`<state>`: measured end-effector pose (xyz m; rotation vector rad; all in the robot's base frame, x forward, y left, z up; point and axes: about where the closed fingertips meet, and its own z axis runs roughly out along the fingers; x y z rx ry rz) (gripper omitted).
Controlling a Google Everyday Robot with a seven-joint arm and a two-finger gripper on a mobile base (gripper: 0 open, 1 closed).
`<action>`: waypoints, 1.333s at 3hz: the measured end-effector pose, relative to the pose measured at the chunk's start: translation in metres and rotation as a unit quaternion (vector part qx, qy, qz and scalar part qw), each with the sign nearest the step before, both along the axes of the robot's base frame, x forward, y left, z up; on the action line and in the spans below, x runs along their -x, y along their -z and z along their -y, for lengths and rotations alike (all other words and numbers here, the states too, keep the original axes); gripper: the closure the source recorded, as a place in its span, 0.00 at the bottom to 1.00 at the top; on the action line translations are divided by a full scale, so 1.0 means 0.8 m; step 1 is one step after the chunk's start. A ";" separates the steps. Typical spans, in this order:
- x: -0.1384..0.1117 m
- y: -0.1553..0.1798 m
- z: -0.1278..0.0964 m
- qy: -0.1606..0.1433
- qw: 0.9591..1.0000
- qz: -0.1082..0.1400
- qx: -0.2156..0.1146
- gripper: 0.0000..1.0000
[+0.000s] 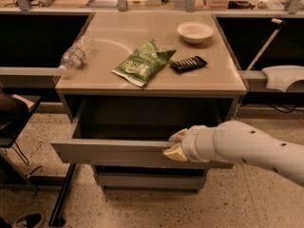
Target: Open top drawer
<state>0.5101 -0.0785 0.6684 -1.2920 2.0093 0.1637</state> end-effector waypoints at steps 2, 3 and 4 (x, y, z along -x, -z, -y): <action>0.013 0.000 0.002 -0.001 1.000 -0.001 -0.002 1.00; 0.024 0.002 0.005 -0.002 1.000 -0.002 -0.004 1.00; 0.025 0.000 0.003 -0.002 1.000 -0.002 -0.004 1.00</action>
Offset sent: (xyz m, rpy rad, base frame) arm -0.4679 -0.1607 -0.0434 0.1734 0.0713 0.0818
